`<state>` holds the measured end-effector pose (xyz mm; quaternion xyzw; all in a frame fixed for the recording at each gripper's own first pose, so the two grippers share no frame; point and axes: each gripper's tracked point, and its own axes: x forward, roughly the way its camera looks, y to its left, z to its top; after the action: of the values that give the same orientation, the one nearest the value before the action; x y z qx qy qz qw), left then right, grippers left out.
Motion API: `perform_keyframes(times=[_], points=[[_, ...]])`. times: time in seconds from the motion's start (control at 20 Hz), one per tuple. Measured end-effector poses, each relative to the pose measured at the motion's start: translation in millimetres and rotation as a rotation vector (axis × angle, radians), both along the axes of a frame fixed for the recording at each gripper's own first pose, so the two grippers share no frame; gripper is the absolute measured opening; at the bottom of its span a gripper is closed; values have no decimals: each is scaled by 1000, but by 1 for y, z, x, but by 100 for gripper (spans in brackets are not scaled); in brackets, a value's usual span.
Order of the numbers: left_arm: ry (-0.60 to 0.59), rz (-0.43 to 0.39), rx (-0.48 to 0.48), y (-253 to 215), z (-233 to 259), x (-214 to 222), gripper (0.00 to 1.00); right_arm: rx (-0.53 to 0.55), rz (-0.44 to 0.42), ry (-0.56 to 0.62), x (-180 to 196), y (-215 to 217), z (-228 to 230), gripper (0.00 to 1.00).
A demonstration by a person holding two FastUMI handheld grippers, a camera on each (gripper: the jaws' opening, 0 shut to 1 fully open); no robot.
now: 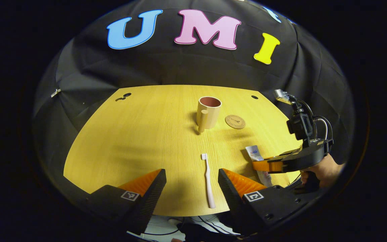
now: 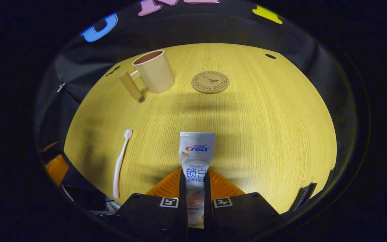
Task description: Put the toothbrush and toothpaste on the desktop into the cup, then pick up the cup and place it on the coaster on the desktop.
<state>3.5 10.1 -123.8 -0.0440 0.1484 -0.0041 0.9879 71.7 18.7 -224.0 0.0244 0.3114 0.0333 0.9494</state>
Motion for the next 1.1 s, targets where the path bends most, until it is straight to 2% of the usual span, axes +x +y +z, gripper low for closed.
perform_keyframes(times=[0.05, 0.15, 0.35, 0.65, 1.1], points=[[1, -1, 4, -3, 1, 3, 91, 11, 11, -33, -2, -1, 9, 23], [8, -5, 9, -7, 0, 9, 86, 35, 37, -83, -8, 1, 24, 23], [51, -12, 15, -16, -12, 28, 87, 112, 56, -146, -24, -1, 55, 23], [153, -12, 19, -26, -41, 57, 91, 150, 61, -198, -38, -21, 86, 22], [272, 25, 87, -29, -71, 98, 91, 190, 69, -194, -36, -47, 91, 22]])
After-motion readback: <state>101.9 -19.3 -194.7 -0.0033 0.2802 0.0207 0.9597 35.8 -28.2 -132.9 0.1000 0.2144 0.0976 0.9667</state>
